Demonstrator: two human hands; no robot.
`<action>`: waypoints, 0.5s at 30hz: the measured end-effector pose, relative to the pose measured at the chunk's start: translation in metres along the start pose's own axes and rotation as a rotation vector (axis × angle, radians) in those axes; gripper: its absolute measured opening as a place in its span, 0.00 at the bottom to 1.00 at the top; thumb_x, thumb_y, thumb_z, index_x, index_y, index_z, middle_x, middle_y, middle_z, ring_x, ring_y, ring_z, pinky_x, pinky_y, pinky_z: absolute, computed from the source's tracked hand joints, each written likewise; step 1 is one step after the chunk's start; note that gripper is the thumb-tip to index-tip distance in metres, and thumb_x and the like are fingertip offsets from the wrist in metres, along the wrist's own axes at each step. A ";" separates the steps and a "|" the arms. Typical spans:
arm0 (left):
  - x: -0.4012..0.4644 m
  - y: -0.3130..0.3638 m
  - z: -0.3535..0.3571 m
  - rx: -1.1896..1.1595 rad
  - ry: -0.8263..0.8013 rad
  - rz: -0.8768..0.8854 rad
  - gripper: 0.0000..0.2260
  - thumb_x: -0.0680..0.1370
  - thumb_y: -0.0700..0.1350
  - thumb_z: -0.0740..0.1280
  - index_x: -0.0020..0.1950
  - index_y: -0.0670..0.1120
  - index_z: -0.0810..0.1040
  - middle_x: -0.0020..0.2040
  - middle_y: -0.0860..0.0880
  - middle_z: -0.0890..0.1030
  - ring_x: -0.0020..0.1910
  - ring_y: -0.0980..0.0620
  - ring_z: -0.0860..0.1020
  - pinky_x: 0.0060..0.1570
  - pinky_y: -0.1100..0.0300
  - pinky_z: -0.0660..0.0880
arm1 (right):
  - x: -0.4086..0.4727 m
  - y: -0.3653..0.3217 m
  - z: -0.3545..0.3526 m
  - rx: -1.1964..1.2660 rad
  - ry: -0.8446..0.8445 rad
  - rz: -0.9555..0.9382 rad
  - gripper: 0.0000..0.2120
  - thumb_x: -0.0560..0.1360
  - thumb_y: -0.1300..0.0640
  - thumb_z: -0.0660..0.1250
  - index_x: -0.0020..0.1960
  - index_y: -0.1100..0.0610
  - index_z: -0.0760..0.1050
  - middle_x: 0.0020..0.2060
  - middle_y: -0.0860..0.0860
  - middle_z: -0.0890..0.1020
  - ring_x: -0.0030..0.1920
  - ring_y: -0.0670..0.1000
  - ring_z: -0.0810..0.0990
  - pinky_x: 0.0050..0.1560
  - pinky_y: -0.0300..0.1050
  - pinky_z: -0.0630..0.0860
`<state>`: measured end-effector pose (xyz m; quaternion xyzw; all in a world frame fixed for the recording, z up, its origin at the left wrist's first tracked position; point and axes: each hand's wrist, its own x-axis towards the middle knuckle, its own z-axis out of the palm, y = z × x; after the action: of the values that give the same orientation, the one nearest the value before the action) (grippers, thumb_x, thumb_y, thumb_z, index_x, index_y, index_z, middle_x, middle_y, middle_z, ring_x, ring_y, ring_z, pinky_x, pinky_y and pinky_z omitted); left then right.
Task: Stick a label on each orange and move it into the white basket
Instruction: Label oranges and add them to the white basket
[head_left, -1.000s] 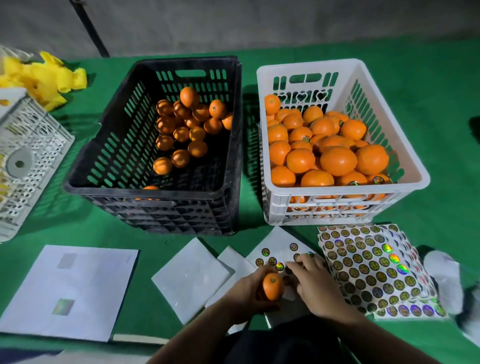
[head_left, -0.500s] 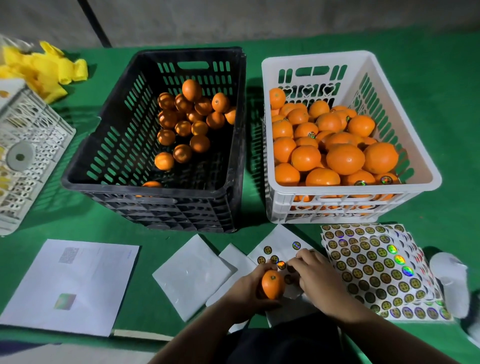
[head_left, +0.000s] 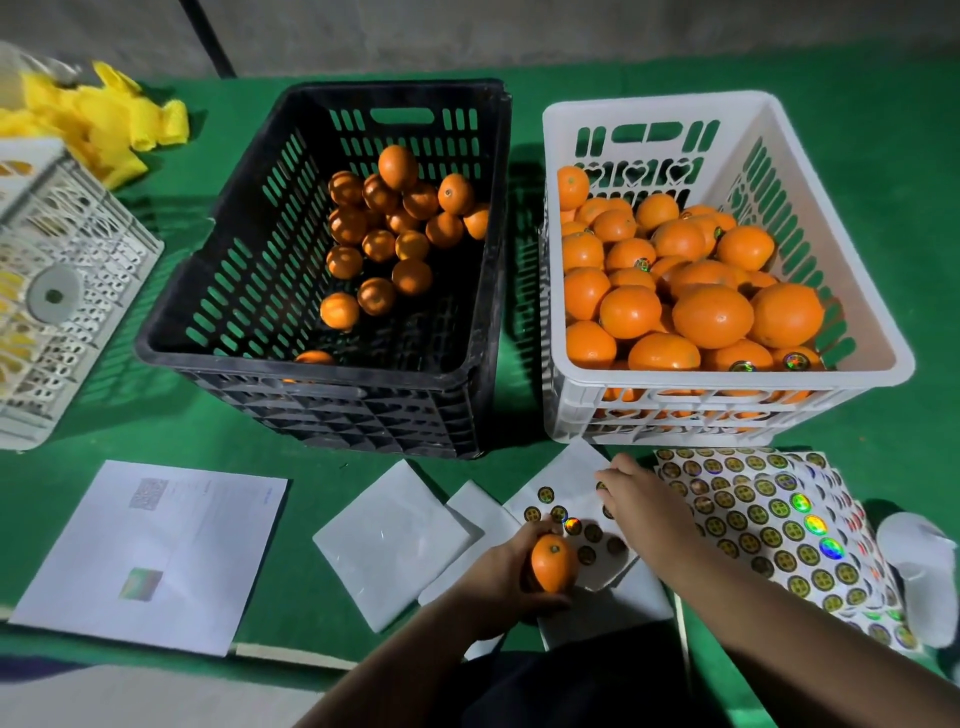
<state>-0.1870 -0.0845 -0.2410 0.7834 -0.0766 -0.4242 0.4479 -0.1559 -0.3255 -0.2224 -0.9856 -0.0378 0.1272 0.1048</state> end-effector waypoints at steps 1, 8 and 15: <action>0.000 0.000 0.000 -0.001 0.002 0.002 0.35 0.72 0.57 0.80 0.68 0.76 0.62 0.66 0.53 0.74 0.56 0.53 0.79 0.47 0.60 0.85 | -0.001 0.000 0.000 -0.033 0.021 -0.031 0.01 0.80 0.61 0.69 0.51 0.58 0.79 0.52 0.53 0.76 0.46 0.54 0.81 0.40 0.44 0.74; 0.002 0.000 -0.001 -0.024 0.003 -0.005 0.35 0.71 0.58 0.80 0.69 0.73 0.63 0.65 0.52 0.74 0.56 0.51 0.80 0.46 0.58 0.85 | -0.006 0.005 -0.008 0.255 0.275 0.057 0.04 0.77 0.63 0.71 0.44 0.59 0.80 0.39 0.51 0.79 0.35 0.53 0.77 0.32 0.44 0.69; 0.001 0.007 -0.003 -0.060 -0.002 -0.021 0.34 0.71 0.57 0.81 0.63 0.79 0.63 0.64 0.53 0.73 0.56 0.51 0.79 0.45 0.59 0.85 | -0.020 0.002 -0.026 0.755 0.558 0.288 0.07 0.79 0.66 0.70 0.48 0.54 0.78 0.37 0.46 0.81 0.36 0.44 0.80 0.33 0.34 0.75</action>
<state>-0.1824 -0.0878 -0.2359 0.7698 -0.0560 -0.4318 0.4668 -0.1679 -0.3341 -0.1934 -0.8704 0.1773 -0.1236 0.4424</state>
